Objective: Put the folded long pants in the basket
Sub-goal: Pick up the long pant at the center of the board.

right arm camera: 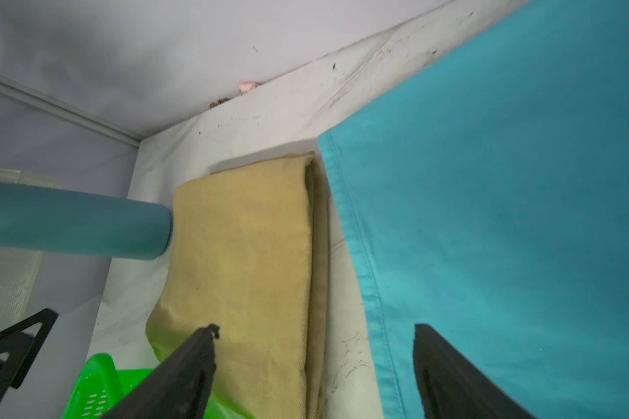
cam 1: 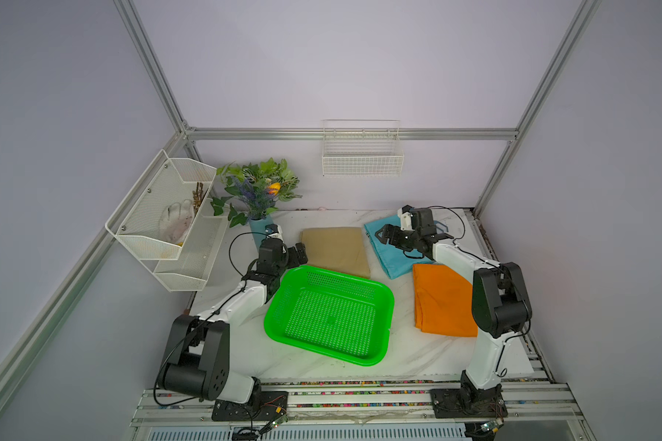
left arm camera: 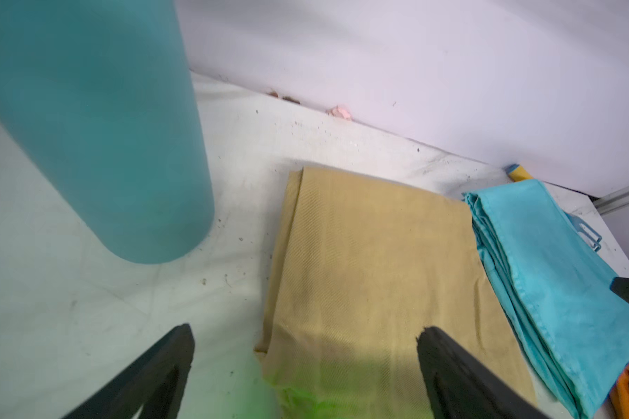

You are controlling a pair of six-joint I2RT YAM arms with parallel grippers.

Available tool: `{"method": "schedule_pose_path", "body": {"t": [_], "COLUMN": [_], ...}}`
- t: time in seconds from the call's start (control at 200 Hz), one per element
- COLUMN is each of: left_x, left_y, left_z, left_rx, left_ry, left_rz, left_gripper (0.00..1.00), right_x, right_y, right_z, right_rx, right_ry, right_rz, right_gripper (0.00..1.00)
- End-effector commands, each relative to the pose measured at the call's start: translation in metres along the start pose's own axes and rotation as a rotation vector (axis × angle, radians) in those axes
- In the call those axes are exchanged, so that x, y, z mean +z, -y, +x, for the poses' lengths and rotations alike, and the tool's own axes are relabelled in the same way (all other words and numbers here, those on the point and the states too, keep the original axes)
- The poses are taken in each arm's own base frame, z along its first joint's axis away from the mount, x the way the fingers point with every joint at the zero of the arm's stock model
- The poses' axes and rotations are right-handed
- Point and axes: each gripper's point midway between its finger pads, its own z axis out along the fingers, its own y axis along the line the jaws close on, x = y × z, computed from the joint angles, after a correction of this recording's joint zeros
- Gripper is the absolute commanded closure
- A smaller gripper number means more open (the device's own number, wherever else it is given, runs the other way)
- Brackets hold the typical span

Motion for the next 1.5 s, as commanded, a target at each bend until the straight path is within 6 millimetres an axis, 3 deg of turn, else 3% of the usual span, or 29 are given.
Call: {"method": "schedule_pose_path", "body": {"t": [0.0, 0.135, 0.33, 0.58, 0.855, 0.935, 1.09, 1.275, 1.495], "left_x": [0.018, 0.039, 0.059, 0.052, 0.043, 0.04, 0.042, 0.062, 0.102], "left_y": [0.012, 0.009, 0.006, -0.005, -0.016, -0.016, -0.01, 0.004, 0.0], "left_z": [0.001, -0.003, 0.0, 0.001, 0.001, 0.001, 0.003, 0.009, 0.035], "left_rx": [-0.082, -0.073, -0.052, -0.057, -0.076, -0.075, -0.069, -0.104, -0.191], "left_ry": [-0.042, -0.052, -0.116, -0.111, -0.115, -0.115, -0.128, -0.147, -0.243], "left_rz": [0.023, -0.011, -0.046, -0.075, -0.084, -0.079, -0.035, 0.064, 0.098], "left_gripper": [0.0, 0.0, 0.0, 0.0, 0.0, 0.0, 0.0, 0.0, 0.0], "right_x": [0.022, 0.049, 0.073, 0.098, 0.129, 0.134, 0.137, 0.13, 0.118], "right_y": [-0.012, -0.023, -0.009, 0.002, -0.017, -0.017, -0.019, -0.022, -0.018], "right_z": [0.028, 0.048, 0.067, 0.094, 0.118, 0.118, 0.11, 0.103, 0.105], "right_rx": [0.031, 0.023, 0.071, 0.096, 0.097, 0.11, 0.12, 0.105, 0.084], "right_ry": [-0.117, -0.178, -0.234, -0.313, -0.382, -0.376, -0.345, -0.323, -0.319], "right_rz": [0.011, 0.03, 0.06, 0.058, 0.014, 0.015, 0.008, 0.014, 0.042], "right_gripper": [0.13, 0.15, 0.16, 0.16, 0.23, 0.32, 1.0, 1.0, 1.0]}}
